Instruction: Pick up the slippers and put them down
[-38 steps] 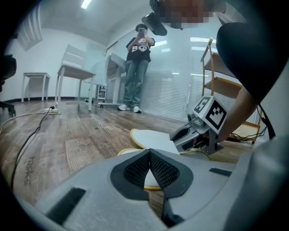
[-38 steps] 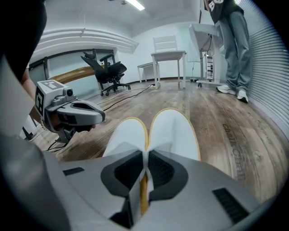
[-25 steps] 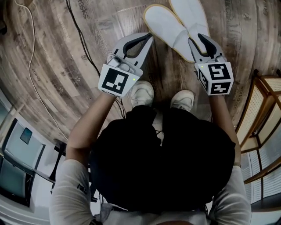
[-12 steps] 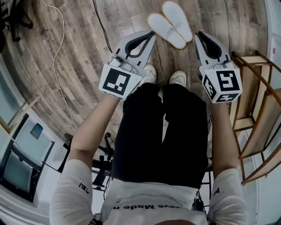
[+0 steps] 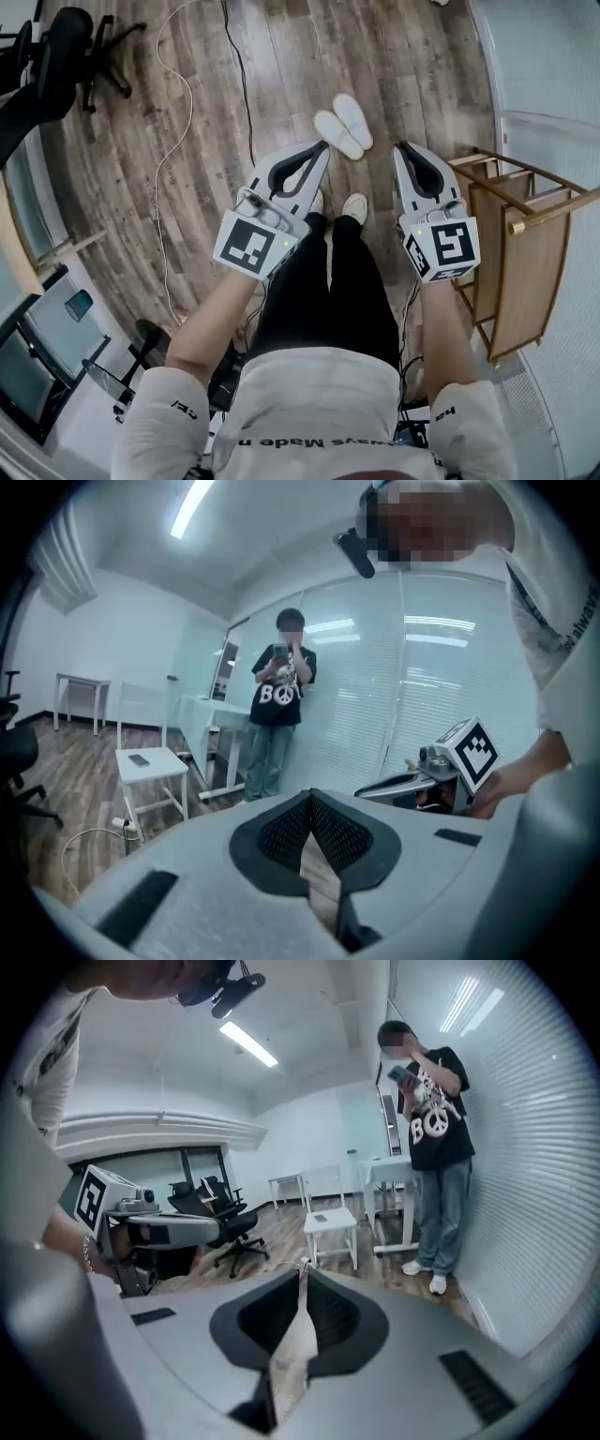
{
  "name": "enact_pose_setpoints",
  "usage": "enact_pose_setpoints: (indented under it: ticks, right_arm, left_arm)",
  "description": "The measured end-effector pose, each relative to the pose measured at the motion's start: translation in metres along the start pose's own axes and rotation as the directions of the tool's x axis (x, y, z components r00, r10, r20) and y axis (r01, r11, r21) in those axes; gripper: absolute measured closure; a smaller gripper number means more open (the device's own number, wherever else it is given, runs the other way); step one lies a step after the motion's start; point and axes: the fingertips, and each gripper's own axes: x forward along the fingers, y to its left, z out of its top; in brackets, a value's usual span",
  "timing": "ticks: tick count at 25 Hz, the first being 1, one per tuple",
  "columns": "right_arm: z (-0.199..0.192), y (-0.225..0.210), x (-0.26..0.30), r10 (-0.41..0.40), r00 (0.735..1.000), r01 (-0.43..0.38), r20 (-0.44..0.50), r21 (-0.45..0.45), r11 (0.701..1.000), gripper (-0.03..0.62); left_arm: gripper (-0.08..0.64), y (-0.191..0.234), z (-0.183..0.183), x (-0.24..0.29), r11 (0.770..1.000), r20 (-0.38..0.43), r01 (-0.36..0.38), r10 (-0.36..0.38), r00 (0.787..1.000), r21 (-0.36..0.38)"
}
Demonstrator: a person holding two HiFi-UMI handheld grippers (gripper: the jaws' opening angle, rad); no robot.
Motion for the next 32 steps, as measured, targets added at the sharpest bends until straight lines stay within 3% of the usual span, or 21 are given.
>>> enact_pose_setpoints:
  ticks: [7,15,21,32]
  right_arm:
    - [0.139,0.046,-0.078,0.005,0.996,-0.002,0.092,-0.039,0.999,0.56]
    - [0.246,0.098,-0.148,0.041,0.985,-0.024,0.168,-0.099,0.995,0.561]
    - [0.302,0.126,-0.201,0.06,0.975,-0.033,0.215,-0.125,0.992,0.561]
    - [0.358,0.168,-0.278,0.088,0.957,-0.04,0.275,-0.176,0.984,0.56]
  left_arm:
    - [0.549,-0.036,0.128,-0.069,1.0,0.047,-0.017,0.018,0.999,-0.014]
    - [0.549,-0.066,0.237,-0.126,0.999,0.131,-0.017,0.02,0.991,-0.027]
    - [0.549,-0.089,0.3,-0.167,0.996,0.206,-0.004,0.021,0.978,-0.087]
    - [0.549,-0.155,0.361,-0.203,0.998,0.249,0.057,-0.06,0.967,0.02]
